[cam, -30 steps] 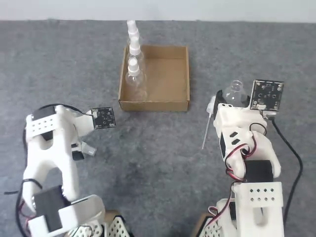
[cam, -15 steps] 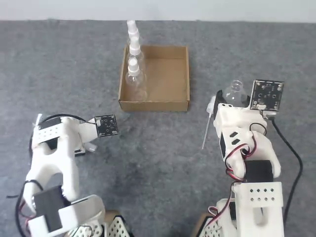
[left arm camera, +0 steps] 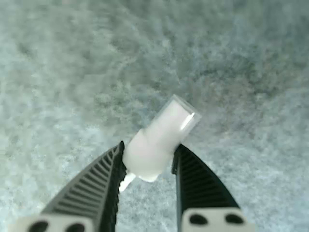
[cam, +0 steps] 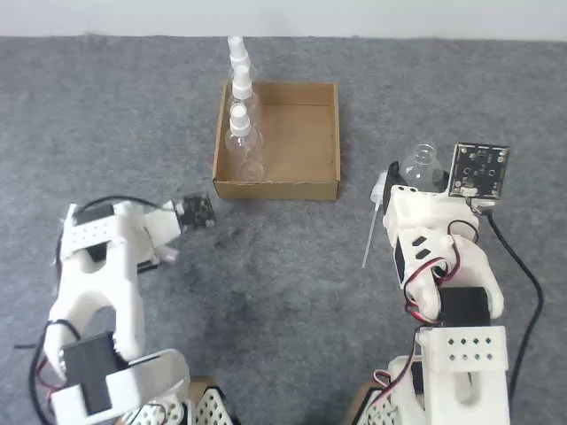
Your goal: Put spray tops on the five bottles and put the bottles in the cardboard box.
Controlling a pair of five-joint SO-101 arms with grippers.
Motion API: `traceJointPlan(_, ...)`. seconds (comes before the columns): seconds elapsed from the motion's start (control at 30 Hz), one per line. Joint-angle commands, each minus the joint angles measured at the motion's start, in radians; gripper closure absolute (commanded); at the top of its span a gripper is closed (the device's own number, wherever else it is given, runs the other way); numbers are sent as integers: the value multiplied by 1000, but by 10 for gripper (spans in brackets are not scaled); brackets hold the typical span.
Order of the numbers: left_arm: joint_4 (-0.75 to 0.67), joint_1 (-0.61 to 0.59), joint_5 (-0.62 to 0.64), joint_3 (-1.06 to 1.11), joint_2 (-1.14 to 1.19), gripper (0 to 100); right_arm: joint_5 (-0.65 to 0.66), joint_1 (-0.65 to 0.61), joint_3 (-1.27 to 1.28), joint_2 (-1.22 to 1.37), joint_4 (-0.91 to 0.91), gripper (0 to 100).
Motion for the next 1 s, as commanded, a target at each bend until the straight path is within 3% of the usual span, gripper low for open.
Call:
traceJointPlan(0.0, 164, 34, 94, -171, -23, 967, 15, -12, -12, -24, -27, 890)
traceJointPlan(0.27, 388, 84, 239, -401, -23, 967, 15, -12, -12, -24, -25, 890)
traceJointPlan(0.7, 486, 157, 562, -495, -23, 967, 15, -12, -12, -24, -24, 890)
traceJointPlan(0.97, 531, 164, 907, -438, -14, 967, 15, -12, -12, -24, -24, 890)
